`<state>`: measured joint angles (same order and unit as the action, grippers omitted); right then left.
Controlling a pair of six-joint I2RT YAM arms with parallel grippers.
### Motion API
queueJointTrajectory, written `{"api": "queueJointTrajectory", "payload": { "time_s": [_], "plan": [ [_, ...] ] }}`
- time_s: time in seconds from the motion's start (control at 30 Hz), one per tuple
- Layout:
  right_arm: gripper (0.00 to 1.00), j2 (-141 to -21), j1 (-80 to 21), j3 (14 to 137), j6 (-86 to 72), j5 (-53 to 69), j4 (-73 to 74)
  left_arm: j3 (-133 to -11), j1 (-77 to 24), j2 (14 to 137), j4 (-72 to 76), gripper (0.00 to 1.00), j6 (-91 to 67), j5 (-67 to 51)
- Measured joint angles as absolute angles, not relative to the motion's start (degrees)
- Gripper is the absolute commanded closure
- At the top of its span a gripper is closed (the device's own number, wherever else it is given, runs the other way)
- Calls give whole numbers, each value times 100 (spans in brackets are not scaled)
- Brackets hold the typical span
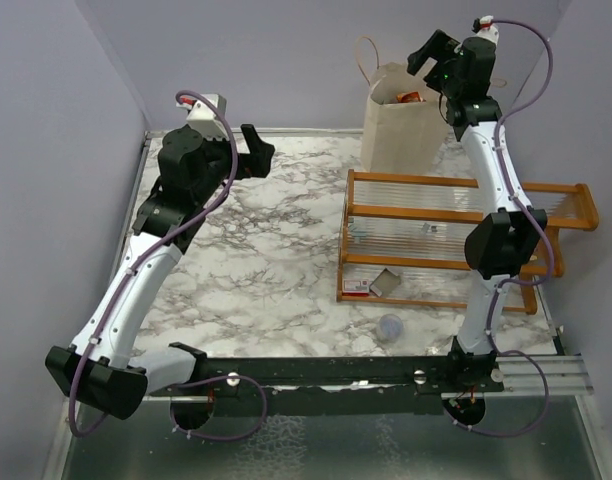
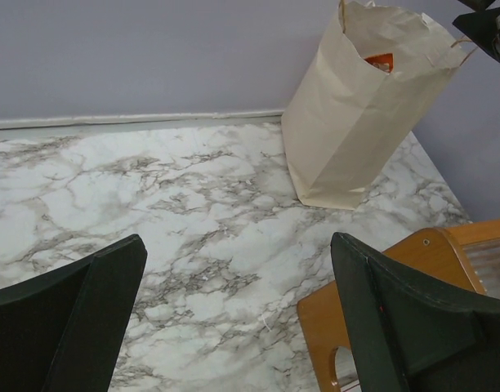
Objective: Take the snacks out of the paper bag
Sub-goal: Move the paper bag to the center of the board.
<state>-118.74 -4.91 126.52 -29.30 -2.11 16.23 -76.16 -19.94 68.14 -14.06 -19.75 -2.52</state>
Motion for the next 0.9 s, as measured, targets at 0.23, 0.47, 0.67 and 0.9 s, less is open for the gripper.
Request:
{"api": "queueJointTrajectory", "payload": {
  "time_s": [0.23,0.47,0.67,0.9],
  "plan": [
    [1,-11946,-486,12835,-2657,-550,1691,-7384,-1994,6617,-1490,1,-1931,-213],
    [3,-11972,-410,12844,-1824,56,1841,-7282,-1994,6604,-1516,1,-1881,-211],
    [4,-12348,-454,13141,-1839,1090,1776,-7284,-1994,6604,-1516,1,-1876,-213],
    [4,-12873,-902,13428,-1669,1387,1579,-7284,-1994,6604,-1540,1,-1879,-213]
  ]
}}
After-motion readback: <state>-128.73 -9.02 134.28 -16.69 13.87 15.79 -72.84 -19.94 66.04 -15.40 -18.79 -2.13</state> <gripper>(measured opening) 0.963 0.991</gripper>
